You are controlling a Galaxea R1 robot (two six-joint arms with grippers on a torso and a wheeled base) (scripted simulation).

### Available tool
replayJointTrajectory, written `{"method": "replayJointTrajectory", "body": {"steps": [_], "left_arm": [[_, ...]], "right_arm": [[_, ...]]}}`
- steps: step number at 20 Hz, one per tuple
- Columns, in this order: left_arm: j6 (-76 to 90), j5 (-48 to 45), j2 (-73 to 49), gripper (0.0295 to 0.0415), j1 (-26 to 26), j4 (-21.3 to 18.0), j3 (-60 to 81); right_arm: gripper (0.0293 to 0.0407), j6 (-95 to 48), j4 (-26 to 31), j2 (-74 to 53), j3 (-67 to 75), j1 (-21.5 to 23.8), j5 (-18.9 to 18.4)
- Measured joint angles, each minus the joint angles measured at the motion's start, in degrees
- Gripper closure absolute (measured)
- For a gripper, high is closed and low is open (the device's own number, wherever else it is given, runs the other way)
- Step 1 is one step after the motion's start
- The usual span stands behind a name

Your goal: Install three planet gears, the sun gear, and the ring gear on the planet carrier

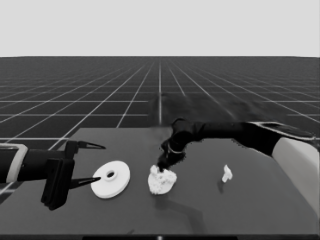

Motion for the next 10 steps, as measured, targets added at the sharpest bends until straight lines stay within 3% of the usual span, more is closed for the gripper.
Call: {"method": "replayJointTrajectory", "body": {"steps": [1,2,3,5,9,10], "left_arm": [[0.00,0.00,0.00,0.0326,0.00,0.00,0.00],[0.00,0.00,0.00,0.0326,0.00,0.00,0.00],[0.00,0.00,0.00,0.0326,0.00,0.00,0.00],[0.00,0.00,0.00,0.0326,0.00,0.00,0.00],[0.00,0.00,0.00,0.0326,0.00,0.00,0.00],[-27.81,24.73,9.46,0.0317,0.12,20.50,-6.06]], "right_arm": [[0.0305,-15.26,-10.43,-24.26,19.82,-11.36,5.56],[0.0311,-24.23,-16.56,-39.51,31.47,-17.61,8.78],[0.0314,-29.52,-20.17,-48.08,38.46,-21.02,10.72],[0.0315,-34.45,-23.55,-55.73,45.03,-23.97,12.57],[0.0315,-36.75,-25.14,-59.10,48.03,-25.23,13.44],[0.0315,-36.88,-25.23,-59.27,48.19,-25.29,13.49]]}}
